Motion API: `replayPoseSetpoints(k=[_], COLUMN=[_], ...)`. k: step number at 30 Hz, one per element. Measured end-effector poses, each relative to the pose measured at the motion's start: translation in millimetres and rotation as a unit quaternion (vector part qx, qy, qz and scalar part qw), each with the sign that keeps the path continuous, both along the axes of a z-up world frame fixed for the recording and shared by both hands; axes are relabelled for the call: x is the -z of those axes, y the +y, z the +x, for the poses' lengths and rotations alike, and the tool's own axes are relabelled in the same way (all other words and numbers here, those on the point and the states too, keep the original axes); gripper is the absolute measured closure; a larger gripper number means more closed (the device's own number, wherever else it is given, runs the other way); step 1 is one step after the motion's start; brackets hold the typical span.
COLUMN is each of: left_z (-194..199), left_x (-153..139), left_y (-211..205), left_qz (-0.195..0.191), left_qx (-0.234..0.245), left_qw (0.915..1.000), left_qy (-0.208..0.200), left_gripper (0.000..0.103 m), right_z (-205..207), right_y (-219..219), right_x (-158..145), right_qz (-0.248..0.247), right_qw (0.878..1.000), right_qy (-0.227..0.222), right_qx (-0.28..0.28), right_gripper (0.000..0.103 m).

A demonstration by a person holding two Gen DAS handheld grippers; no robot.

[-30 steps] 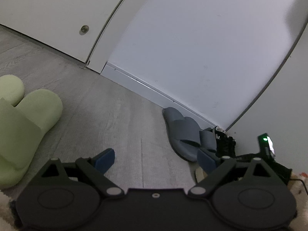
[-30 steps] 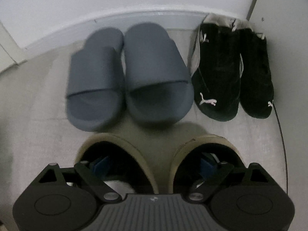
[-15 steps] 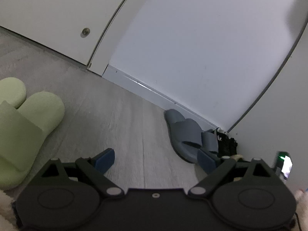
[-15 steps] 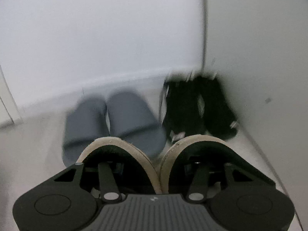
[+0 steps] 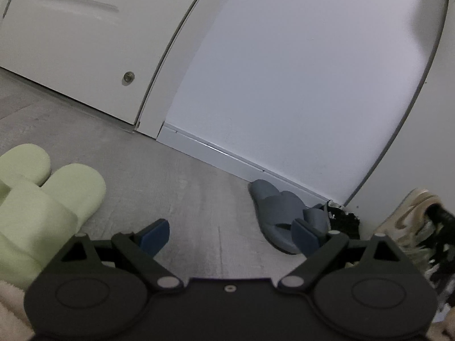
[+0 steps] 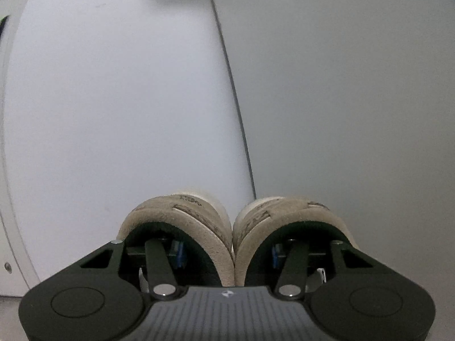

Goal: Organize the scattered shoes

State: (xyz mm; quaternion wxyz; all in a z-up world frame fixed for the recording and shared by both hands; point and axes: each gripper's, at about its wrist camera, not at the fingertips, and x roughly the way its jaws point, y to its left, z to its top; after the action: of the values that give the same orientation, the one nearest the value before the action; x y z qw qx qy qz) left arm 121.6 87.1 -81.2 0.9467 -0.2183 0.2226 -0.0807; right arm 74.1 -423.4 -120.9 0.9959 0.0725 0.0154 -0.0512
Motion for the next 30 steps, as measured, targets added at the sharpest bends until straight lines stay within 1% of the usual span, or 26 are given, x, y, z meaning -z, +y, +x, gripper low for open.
replayPoseSetpoints(k=[2,4,7,8,10,14,18,19,23,27,30], left_z=[1.9,3.5,5.8,6.6,7.7,10.5,12.0,12.9,17.4,22.2,25.5], left_x=[0.5,1.1,1.5,1.5,2.1,3.2,4.6,5.2,8.2,11.8,14.2], left_y=[-1.5,-2.3,-2.9,-3.2,-3.1,-2.5,-3.6,-3.8,-4.9,-4.7,-3.8], left_qz=[0.003,0.004,0.005,0.005,0.004,0.005,0.008,0.008,0.008,0.004,-0.001], left_qx=[0.0,0.002,0.004,0.005,0.005,0.005,0.003,0.003,0.002,0.001,0.001], left_qw=[1.0,1.0,0.9999,0.9999,0.9999,0.9998,0.9996,0.9995,0.999,0.9984,0.998], left_qy=[0.004,0.007,0.01,0.01,0.013,0.018,0.026,0.029,0.043,0.056,0.063], left_gripper=[0.01,0.01,0.01,0.01,0.01,0.01,0.01,0.01,0.01,0.01,0.01], right_z=[-9.6,-18.2,-40.2,-42.7,-51.3,-50.9,-46.0,-40.7,-22.6,18.0,67.3], right_y=[-6.8,-11.2,-25.2,-27.4,-40.4,-55.4,-63.1,-67.5,-68.3,-73.2,-81.2], right_x=[-3.6,-2.7,5.4,7.6,17.2,31.4,45.4,46.7,50.0,60.1,85.7], right_qz=[-0.034,-0.056,-0.086,-0.087,-0.081,-0.067,-0.069,-0.06,-0.069,-0.038,-0.005], right_qw=[0.999,0.998,0.994,0.994,0.992,0.99,0.989,0.99,0.987,0.982,0.971], right_qy=[0.006,0.02,0.053,0.058,0.083,0.115,0.125,0.126,0.137,0.175,0.228], right_qx=[-0.017,-0.027,-0.041,-0.042,-0.042,-0.036,-0.028,-0.032,-0.044,-0.066,-0.074], right_gripper=[0.052,0.052,0.052,0.052,0.052,0.052,0.052,0.051,0.051,0.051,0.051])
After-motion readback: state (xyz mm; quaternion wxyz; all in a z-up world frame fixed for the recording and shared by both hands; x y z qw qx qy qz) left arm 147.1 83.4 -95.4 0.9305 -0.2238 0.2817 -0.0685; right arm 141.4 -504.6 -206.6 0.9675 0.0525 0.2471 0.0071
